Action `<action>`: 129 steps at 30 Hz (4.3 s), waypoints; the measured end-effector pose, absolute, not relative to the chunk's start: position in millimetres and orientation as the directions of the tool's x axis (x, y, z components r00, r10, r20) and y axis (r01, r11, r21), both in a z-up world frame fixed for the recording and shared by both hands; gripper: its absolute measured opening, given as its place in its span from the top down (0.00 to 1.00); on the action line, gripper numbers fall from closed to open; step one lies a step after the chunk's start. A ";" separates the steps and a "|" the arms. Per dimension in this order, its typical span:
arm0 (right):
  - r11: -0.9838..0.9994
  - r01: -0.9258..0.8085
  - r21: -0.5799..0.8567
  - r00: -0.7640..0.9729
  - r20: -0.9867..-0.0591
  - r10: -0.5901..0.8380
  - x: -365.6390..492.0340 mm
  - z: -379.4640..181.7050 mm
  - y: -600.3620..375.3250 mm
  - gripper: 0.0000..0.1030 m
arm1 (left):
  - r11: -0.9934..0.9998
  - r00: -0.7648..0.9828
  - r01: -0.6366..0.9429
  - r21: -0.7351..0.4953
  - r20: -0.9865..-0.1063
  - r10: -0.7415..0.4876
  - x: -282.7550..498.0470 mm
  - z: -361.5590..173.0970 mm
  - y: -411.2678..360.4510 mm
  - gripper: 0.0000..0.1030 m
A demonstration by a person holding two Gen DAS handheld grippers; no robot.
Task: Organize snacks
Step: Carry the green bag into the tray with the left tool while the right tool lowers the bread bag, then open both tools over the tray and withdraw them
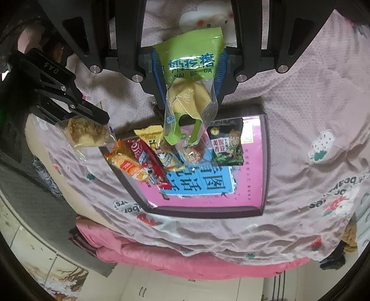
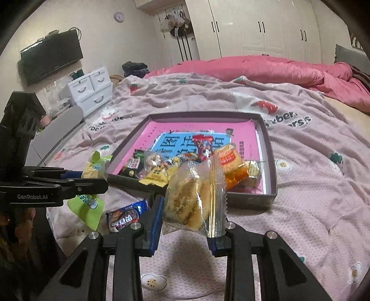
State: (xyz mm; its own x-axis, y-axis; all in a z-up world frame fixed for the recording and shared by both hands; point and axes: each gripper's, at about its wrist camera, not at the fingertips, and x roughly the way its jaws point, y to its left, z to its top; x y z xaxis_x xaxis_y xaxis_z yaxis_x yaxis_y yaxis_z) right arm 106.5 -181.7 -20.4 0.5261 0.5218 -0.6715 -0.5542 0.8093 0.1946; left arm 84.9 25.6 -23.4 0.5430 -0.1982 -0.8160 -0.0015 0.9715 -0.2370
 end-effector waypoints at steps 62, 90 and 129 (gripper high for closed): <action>0.798 -0.577 0.176 0.487 -0.710 0.509 182.0 -42.9 -139.5 0.68 | 0.973 0.575 -0.181 -0.140 -0.818 -0.010 161.5 -57.7 77.9 0.62; 0.797 -0.577 0.179 0.520 -0.672 0.528 174.8 -30.4 -149.5 0.67 | 0.979 0.560 -0.158 -0.130 -0.828 -0.020 160.9 -55.8 67.8 0.52; 0.778 -0.602 0.181 0.540 -0.625 0.563 145.5 -9.3 -159.6 0.53 | 0.983 0.628 -0.124 -0.138 -0.777 -0.030 131.6 -8.3 58.3 0.31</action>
